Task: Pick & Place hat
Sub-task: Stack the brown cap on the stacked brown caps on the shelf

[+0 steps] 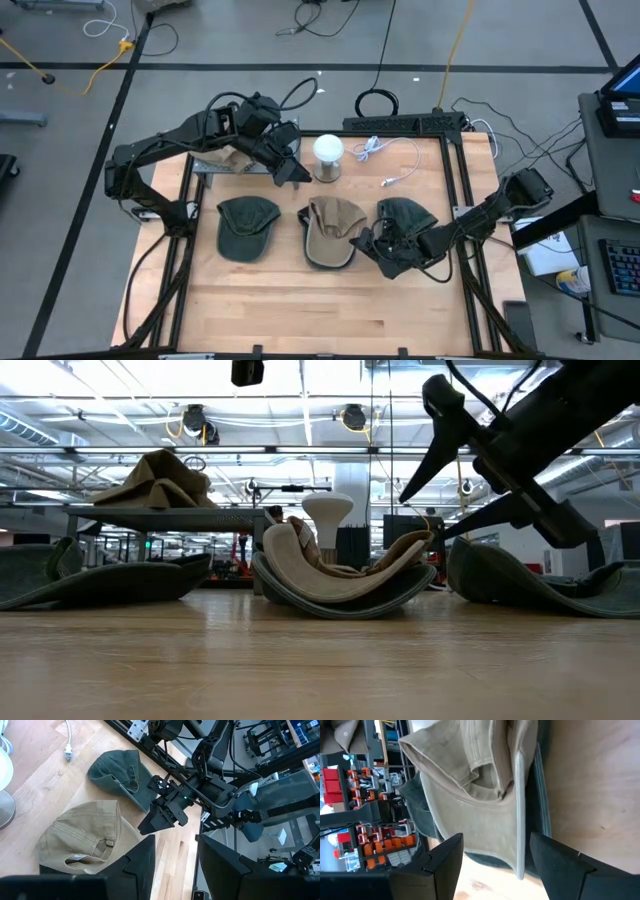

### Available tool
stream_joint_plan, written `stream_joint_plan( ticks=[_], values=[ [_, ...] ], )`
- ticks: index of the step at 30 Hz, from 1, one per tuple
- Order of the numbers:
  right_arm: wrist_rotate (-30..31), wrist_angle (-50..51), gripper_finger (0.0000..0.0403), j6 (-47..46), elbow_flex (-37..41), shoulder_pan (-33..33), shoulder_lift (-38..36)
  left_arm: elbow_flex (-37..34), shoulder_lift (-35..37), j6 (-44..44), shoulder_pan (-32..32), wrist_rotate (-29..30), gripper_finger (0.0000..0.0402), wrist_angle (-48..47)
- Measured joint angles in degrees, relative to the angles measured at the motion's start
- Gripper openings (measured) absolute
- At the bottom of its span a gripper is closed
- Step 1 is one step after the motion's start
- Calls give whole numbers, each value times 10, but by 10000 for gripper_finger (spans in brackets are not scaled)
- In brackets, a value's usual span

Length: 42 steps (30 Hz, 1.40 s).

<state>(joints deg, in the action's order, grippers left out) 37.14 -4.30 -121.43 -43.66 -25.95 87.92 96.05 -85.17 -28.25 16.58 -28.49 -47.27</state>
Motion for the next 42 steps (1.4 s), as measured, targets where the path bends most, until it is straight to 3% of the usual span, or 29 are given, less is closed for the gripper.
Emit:
stream_joint_plan(
  ticks=[31, 35, 42],
  values=[
    [-79, 11, 219, 52, 0, 66, 10, 0, 0, 16, 0, 1, 152, 0],
    [-76, 11, 187, 53, 0, 65, 10, 0, 0, 16, 0, 1, 152, 0],
    [-88, 15, 89, 56, 0, 65, 10, 0, 0, 23, 0, 1, 152, 0]
  ],
)
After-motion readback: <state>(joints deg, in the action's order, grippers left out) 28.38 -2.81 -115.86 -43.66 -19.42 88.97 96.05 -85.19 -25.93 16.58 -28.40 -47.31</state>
